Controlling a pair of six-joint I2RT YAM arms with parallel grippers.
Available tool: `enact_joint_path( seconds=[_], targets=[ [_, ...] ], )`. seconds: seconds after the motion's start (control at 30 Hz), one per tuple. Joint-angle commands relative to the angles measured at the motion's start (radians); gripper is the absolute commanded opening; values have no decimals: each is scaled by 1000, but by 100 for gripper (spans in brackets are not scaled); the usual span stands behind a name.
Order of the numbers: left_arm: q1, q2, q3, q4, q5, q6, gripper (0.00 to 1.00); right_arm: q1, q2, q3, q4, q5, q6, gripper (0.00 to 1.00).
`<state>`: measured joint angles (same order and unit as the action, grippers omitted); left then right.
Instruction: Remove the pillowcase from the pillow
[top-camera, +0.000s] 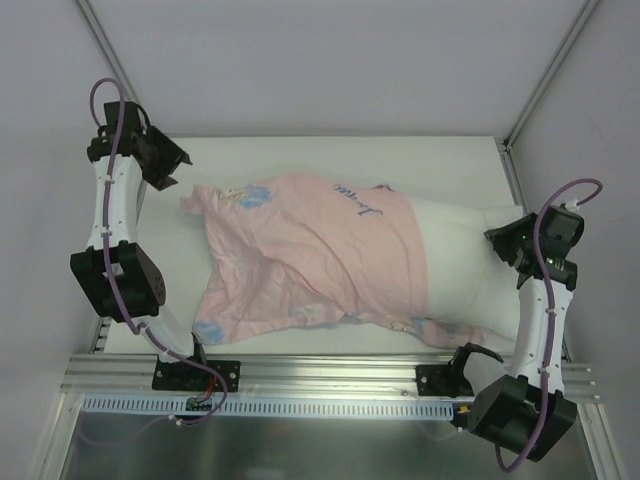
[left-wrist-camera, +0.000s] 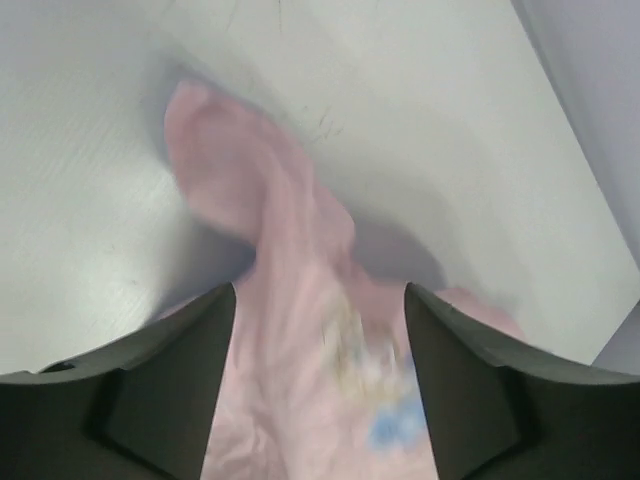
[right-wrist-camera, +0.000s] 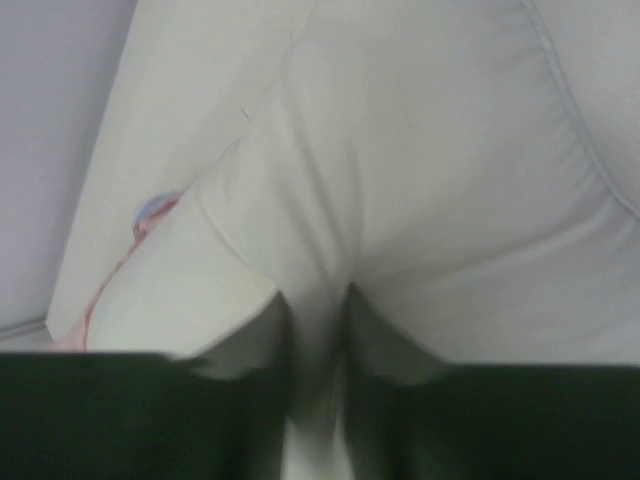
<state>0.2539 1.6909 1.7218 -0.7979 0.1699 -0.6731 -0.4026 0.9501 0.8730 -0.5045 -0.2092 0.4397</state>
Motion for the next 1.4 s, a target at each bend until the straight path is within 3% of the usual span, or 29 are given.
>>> enact_joint_path(
  seconds=[0.0,0.03,0.1,0.27,0.4,0.53,0.63,0.8,0.87,0.93,1.03,1.13,1.17,1.2,1.37],
  targets=[
    [-97,-45,13,-35,-157,107,73,57,-42,53,38,91,-80,37],
    [-119,-59,-4,-35,-162,116,80,71,-48,69,11,97,-107,71],
    [-171,-120,-62,-35,-173,144,84,76,-65,110,-82,94,-194,96],
    [-318,-362,-340,-34,-270,172,85,91,-186,64,-207,103,-279,96],
    [-509,-529,-566,-18,-293,171,84,108,-322,-15,-259,81,-285,96],
    [-637,-650,-758,-9,-137,142,86,136,-395,-28,-293,8,-283,96],
    [-757,-662,-830,9,-160,104,88,159,-413,-54,-318,-10,-286,96],
    [-789,-562,-895,101,-196,26,85,188,-392,-164,-250,-41,-248,96],
    [-792,-527,-924,153,-208,10,80,212,-373,-219,-203,-39,-216,96],
    [-792,-464,-932,189,-246,-31,66,229,-360,-258,-171,-32,-200,96],
    [-792,-393,-910,204,-311,-51,52,261,-318,-281,-109,-15,-173,96],
    [-791,-355,-877,212,-357,-57,26,295,-284,-302,-80,14,-162,96],
    [-791,-350,-869,212,-363,-54,9,303,-266,-305,-74,14,-160,96],
    [-791,-353,-864,210,-369,-52,1,304,-260,-305,-71,17,-159,96],
    [-772,-448,-873,210,-389,-42,0,309,-260,-296,-57,28,-160,96]
  ],
)
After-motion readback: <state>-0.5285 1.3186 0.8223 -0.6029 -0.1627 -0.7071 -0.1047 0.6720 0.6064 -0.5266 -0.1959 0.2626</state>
